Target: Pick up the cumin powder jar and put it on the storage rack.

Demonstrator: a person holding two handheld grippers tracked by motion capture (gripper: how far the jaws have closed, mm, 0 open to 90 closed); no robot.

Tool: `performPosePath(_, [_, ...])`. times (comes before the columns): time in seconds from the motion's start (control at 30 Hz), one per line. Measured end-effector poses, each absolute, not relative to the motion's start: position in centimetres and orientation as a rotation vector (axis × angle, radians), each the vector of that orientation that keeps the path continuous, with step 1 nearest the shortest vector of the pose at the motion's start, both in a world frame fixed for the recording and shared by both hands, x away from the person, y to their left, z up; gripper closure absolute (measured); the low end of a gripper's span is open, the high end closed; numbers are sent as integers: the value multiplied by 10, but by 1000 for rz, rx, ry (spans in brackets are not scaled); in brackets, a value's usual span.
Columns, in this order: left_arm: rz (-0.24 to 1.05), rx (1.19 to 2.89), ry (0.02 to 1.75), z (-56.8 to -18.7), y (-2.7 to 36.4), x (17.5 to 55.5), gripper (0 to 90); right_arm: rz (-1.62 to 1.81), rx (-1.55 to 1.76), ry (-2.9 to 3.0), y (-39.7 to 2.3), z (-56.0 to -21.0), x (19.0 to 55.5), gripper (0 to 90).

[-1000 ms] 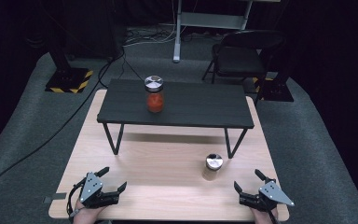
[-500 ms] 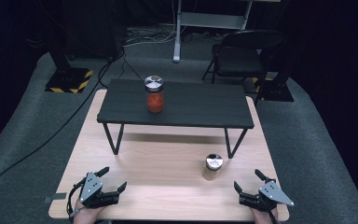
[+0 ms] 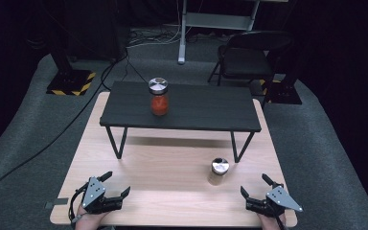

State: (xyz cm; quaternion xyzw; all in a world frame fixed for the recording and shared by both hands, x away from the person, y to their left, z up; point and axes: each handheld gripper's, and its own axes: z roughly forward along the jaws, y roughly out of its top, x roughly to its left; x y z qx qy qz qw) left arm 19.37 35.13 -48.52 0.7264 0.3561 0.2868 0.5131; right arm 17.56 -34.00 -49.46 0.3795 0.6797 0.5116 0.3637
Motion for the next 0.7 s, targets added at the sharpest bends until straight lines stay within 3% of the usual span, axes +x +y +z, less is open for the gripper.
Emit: performPosePath(0.7, [687,1753,857,-484,351,195,117,1329,960,1750,-342,-496,175,38])
